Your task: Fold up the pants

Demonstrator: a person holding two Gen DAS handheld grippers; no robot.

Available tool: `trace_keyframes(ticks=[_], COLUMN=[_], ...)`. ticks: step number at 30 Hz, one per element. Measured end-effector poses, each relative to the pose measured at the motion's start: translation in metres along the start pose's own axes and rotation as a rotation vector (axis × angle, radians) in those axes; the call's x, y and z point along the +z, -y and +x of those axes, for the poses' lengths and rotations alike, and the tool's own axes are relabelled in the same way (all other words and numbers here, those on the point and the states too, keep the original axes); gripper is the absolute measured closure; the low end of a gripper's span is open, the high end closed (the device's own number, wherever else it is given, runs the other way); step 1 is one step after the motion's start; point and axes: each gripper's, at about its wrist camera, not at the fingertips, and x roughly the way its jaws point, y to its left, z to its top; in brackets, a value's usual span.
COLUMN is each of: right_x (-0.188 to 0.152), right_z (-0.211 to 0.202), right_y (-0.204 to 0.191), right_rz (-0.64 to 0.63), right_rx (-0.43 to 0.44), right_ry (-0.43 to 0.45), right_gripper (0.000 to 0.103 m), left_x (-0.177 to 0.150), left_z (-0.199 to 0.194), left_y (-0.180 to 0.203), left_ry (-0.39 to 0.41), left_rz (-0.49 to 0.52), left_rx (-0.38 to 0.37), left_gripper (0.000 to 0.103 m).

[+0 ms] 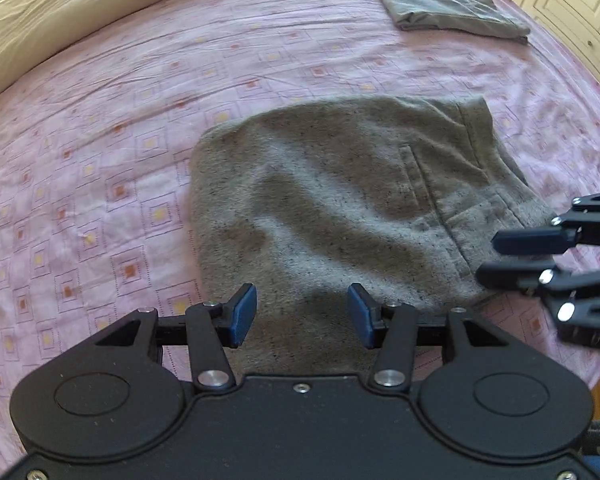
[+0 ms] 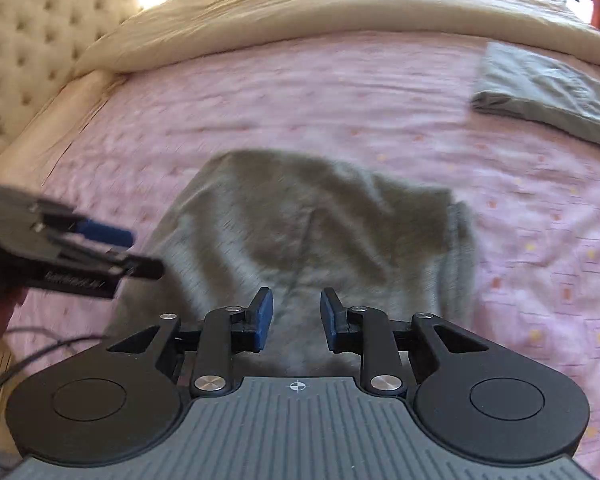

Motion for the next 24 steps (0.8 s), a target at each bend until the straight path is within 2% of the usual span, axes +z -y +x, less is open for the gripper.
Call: trace_keyframes(ticks=[3, 4, 5, 6, 7, 9, 10, 12, 14, 15, 18, 21, 24], right_x=[-0.005, -0.005, -0.004, -0.001, 0.002, 0.008, 0.011, 0.014, 0.014, 0.015, 0.015, 0.026, 0.047], right_z=[0.016, 0.021, 0.025, 0.028, 0.031, 0.033, 0.032, 0.033, 0.030, 0.027, 0.006, -0.001, 0.009], right_y=[-0.022, -0.023, -0.020, -0.010, 0.007, 0.046, 0.053, 0.046, 0.036, 0.036, 0.035, 0.031, 0.040], right_rz=[-0.193, -0.250, -0.297, -0.286, -0.217, -0.017, 0.015, -0.047, -0.079, -0.055, 0.020, -0.017, 0.009], right_rx=[0.003, -0.035, -0.111, -0.182, -0.237, -0.211, -0.201, -0.227, -0.257, -0.262, -0.229, -0.251, -0.225], right_ry=[-0.049, -0.051, -0.040, -0.026, -0.021, -0.032, -0.027, -0.036, -0.027, -0.008, 0.078, 0.142, 0.152], right_gripper=[0.078, 0.079, 0.079, 0.079, 0.079, 0.095, 0.097, 0.099, 0.098, 0.097, 0.095, 0.095, 0.095], left_x=[0.001, 0.001, 0.002, 0.003, 0.002, 0.002, 0.001, -0.002, -0.003, -0.003, 0.003, 0.024, 0.049], left_z=[0.004, 0.006, 0.007, 0.008, 0.008, 0.011, 0.013, 0.013, 0.008, 0.006, 0.001, 0.001, 0.010], left_y=[0.003, 0.002, 0.001, -0.001, -0.003, -0.006, -0.007, -0.008, -0.011, -0.012, -0.013, -0.018, -0.019], left_ry=[-0.005, -0.010, -0.015, -0.017, -0.019, -0.037, -0.047, -0.046, -0.031, -0.029, -0.001, 0.032, 0.057], left_rz=[0.019, 0.015, 0.007, -0.003, -0.011, -0.017, -0.012, 0.004, -0.001, -0.006, -0.015, -0.041, -0.041], left_rx=[-0.001, -0.003, -0.001, 0.000, 0.000, 0.013, 0.024, 0.021, -0.024, -0.043, -0.021, -0.033, -0.024], left_gripper=[0.046, 0.046, 0.046, 0.046, 0.046, 0.045, 0.045, 0.045, 0.045, 0.045, 0.045, 0.045, 0.045])
